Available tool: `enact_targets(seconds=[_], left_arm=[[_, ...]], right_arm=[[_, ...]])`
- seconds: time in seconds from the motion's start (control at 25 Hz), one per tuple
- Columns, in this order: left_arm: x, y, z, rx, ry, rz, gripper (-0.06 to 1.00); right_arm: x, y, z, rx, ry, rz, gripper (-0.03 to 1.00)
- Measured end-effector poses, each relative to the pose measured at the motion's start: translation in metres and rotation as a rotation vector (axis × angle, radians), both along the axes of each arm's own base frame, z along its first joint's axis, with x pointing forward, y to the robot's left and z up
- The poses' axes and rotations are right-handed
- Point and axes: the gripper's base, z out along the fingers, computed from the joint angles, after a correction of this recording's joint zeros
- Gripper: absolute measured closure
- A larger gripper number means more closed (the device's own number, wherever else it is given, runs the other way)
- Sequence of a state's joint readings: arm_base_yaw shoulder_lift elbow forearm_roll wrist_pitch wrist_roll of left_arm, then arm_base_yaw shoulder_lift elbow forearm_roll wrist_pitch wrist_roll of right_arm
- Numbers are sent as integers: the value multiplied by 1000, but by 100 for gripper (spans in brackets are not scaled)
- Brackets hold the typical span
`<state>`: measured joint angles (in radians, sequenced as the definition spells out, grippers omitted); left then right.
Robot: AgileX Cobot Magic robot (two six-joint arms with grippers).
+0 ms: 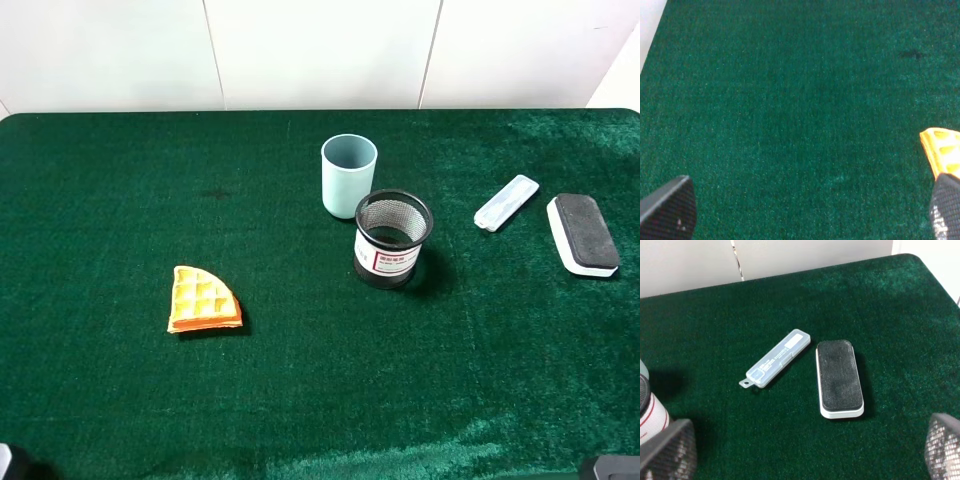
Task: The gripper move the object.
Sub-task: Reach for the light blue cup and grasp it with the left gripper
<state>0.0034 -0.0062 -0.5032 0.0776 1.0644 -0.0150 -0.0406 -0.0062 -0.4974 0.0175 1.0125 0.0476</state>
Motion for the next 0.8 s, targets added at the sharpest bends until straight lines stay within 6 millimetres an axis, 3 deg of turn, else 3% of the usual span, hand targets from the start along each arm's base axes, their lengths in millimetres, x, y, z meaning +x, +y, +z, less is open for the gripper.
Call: enact_targets(seconds=[0.8], left_arm=[[0, 0, -1, 3, 2, -1, 0]], right_arm=[[0, 0, 0, 0, 0, 0, 27]])
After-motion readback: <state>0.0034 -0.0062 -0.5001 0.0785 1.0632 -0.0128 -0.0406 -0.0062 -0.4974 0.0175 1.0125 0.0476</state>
